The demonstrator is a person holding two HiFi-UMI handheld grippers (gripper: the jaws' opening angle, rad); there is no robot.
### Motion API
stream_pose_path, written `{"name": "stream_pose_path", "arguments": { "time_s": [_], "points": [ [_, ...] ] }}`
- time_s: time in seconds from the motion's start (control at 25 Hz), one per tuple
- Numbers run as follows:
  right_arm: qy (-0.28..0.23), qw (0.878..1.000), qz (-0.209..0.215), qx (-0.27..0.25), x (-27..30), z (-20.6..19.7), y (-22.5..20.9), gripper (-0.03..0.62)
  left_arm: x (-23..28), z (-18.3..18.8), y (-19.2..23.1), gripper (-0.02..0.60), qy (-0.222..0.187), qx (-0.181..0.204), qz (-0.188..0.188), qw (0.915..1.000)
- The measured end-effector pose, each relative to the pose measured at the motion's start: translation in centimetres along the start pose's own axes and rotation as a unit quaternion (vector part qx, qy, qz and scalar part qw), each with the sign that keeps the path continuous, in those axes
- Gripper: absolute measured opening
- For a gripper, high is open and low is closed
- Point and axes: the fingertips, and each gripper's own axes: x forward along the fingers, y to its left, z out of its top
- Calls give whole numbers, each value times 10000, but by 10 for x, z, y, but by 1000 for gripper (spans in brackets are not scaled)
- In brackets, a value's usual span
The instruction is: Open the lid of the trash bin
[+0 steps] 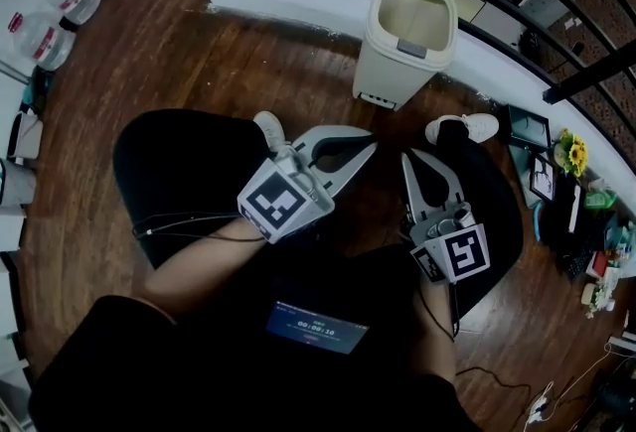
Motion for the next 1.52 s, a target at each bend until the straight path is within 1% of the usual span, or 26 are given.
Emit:
{"name": "stream_pose_path", "arguments": {
  "time_s": [0.32,0.44,0.52,0.64,0.76,0.92,1.08,1.24,1.52],
  "points": [
    [-104,9999,38,30,2,5,10,21,-5,5,-3,12,-144,-17,-107,9998],
    [-45,10000,-24,-28,0,4,8,21,-6,5,-5,12,-137,-70,-128,9998],
    [-95,10000,4,-29,1,7,9,21,-5,4,-5,12,-131,-93,-126,9998],
    [-110,9999,34,-21,2,8,10,20,-5,5,-4,12,-199,-38,-128,9997],
    [-28,10000,3,-74,0,3,10,20,-4,3,-6,12,-178,-6,-137,9997],
    [-94,9999,77,30,2,7,14,20,-4,4,-7,12,-187,14,-154,9997],
    [26,10000,6,-49,0,0,11,20,-5,0,-6,12,-145,66,-130,9998],
    [-108,9999,96,10,1,3,14,20,-5,-1,-7,12,-143,58,-123,9998],
    [-32,9999,122,57,4,-1,17,20,-6,-2,-7,12,-129,64,-119,9998]
  ]
}}
